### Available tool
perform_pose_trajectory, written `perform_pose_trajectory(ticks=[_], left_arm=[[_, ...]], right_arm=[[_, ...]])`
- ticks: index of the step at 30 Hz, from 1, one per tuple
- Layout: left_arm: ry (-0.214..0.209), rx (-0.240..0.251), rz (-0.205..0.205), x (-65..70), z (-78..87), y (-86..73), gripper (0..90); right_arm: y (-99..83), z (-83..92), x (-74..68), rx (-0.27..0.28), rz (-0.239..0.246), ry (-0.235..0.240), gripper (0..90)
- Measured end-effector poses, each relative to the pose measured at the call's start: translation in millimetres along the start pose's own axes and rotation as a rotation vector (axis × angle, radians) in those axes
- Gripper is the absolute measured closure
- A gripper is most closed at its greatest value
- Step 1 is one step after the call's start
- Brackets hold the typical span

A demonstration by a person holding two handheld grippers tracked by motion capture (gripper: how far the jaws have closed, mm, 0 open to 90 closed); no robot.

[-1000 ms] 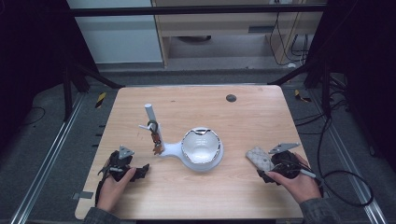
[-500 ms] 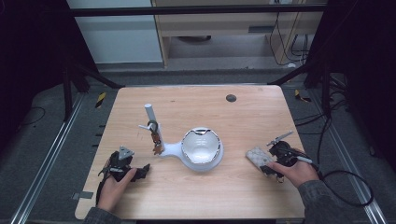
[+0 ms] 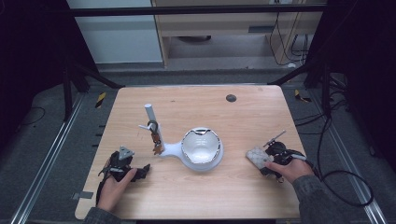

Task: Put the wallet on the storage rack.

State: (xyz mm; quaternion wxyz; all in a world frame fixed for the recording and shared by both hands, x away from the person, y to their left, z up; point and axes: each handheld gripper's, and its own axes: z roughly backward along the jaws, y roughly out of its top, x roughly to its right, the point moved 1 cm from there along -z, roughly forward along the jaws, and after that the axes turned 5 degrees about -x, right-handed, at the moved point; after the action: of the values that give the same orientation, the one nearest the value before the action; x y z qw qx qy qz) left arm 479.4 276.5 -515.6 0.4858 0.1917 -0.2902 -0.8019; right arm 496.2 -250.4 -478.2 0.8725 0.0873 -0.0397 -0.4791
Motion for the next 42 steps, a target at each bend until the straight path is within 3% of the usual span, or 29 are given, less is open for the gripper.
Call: perform_pose_trajectory(ticks=[5,14,19,42], left_arm=[[-0.002,0.002,0.001,0.3,-0.2,0.1,0.9],[-0.005,-0.001,-0.004,0.5,0.0,0.1,0.9],[-0.006,0.001,-0.006,0.6,-0.2,0.1,0.9],[-0.007,-0.002,-0.008,1.1,-0.2,0.1,0.4]], right_arm=[[-0.2,-2.4,0.9,-0.010,0.005,0.020,24.2],[0.1,-2.5,-1.7,-0.010,0.023,0.009,28.7],[0.1,4.3,-3.1,-0.002,0.066,-0.006,31.1],[28.4,94.6,-50.3,0.045,0.301,-0.086,31.4]])
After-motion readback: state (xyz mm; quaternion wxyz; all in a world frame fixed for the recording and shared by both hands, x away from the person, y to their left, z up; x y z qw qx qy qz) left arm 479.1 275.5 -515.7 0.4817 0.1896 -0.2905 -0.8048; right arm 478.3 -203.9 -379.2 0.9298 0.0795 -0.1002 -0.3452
